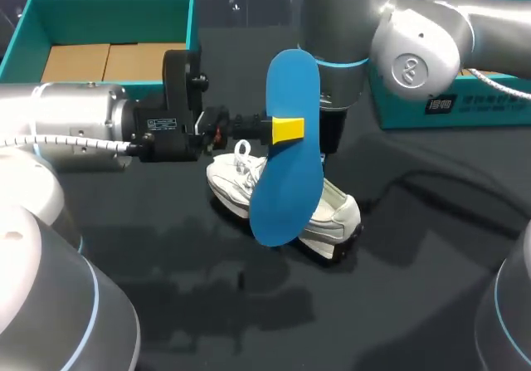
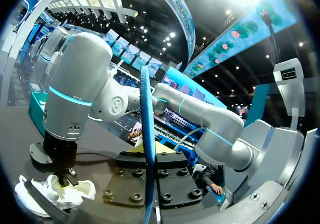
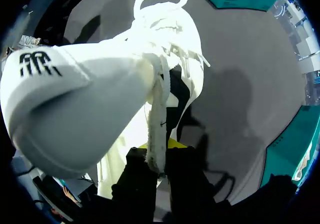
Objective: Take the shoe out of the shoebox, open the shoe tongue, remove and reinsert the insole, then place the shoe into the shoebox
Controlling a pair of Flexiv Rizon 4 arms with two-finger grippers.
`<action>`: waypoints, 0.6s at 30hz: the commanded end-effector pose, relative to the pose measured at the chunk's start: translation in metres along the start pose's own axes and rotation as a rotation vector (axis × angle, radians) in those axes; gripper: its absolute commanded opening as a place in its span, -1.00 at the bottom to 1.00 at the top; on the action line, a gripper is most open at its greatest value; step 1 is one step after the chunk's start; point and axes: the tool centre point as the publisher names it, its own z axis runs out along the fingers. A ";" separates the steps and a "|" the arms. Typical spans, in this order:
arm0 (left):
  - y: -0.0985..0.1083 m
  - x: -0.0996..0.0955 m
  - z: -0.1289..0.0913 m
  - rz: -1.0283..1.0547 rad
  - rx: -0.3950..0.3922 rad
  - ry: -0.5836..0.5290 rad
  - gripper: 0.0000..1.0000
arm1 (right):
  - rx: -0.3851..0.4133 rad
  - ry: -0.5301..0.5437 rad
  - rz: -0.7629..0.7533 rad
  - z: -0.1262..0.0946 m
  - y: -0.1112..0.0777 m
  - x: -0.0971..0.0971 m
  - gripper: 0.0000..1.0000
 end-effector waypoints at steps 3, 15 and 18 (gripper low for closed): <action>0.002 0.000 0.002 0.001 0.004 -0.001 -1.00 | -0.072 0.005 -0.003 0.001 -0.015 -0.002 -1.00; 0.002 0.000 0.002 0.001 0.004 -0.001 -1.00 | -0.152 0.021 0.430 -0.004 -0.019 0.010 -1.00; 0.002 0.000 0.002 0.001 0.004 -0.001 -1.00 | -0.178 0.028 0.587 -0.009 -0.025 0.019 -1.00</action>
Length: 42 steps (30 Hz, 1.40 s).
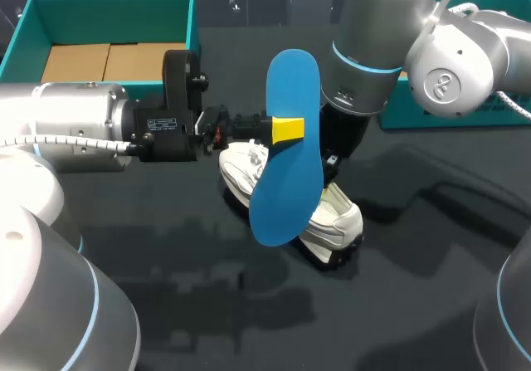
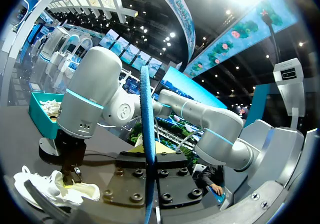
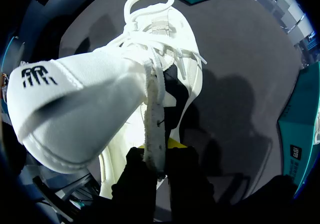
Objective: Take the shoe out of the shoebox, open the shoe tongue, remove and reinsert the insole, then place the shoe into the shoebox
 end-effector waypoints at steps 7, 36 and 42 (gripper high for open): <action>0.002 0.000 0.002 0.001 0.004 -0.001 -1.00 | -0.130 -0.005 0.547 -0.005 -0.018 0.021 -1.00; 0.002 0.000 0.002 0.001 0.004 -0.001 -1.00 | -0.196 0.072 0.701 0.039 -0.009 0.016 -1.00; 0.002 0.000 0.002 0.001 0.004 -0.001 -1.00 | -0.161 0.080 0.682 0.047 -0.007 0.011 -1.00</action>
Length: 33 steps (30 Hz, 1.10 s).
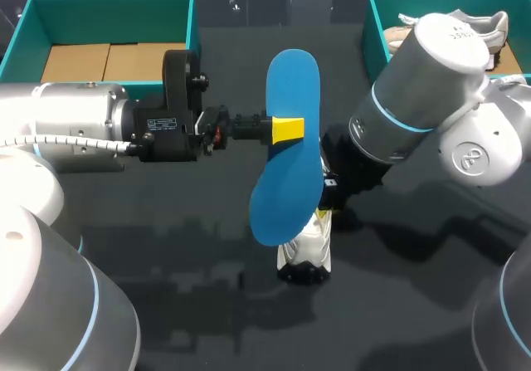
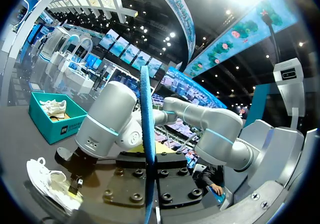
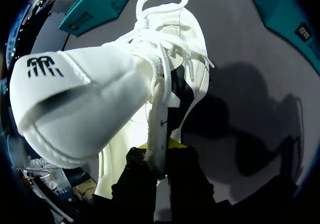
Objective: Take the shoe out of the shoebox, open the shoe tongue, remove and reinsert the insole, then place the shoe into the shoebox
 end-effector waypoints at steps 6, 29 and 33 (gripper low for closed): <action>0.002 0.000 0.002 0.001 0.004 -0.001 -1.00 | 0.047 0.007 -0.025 0.014 0.009 -0.002 -1.00; 0.002 0.000 0.002 0.001 0.004 -0.001 -1.00 | -0.056 0.175 0.004 -0.061 0.002 -0.003 1.00; 0.002 0.000 0.002 0.001 0.004 -0.001 -1.00 | -0.056 0.175 0.004 -0.061 0.002 -0.003 1.00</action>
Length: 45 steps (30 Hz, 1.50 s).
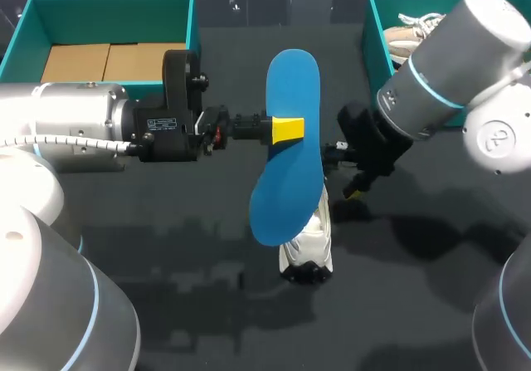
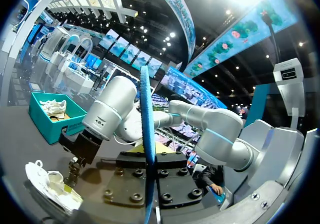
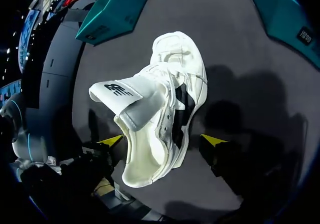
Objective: Take the shoe out of the shoebox, open the shoe tongue, remove and reinsert the insole, then place the shoe into the shoebox
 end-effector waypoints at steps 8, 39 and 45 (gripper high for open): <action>0.002 0.000 0.002 0.001 0.004 -0.001 -1.00 | -0.036 0.041 -0.004 -0.015 -0.011 -0.003 1.00; -0.025 -0.050 0.005 1.253 -0.121 0.056 -1.00 | -0.175 0.359 0.088 -0.102 0.012 0.025 1.00; -0.016 -0.062 0.002 1.385 -0.169 0.056 -1.00 | -0.174 0.425 0.091 -0.104 0.020 0.026 1.00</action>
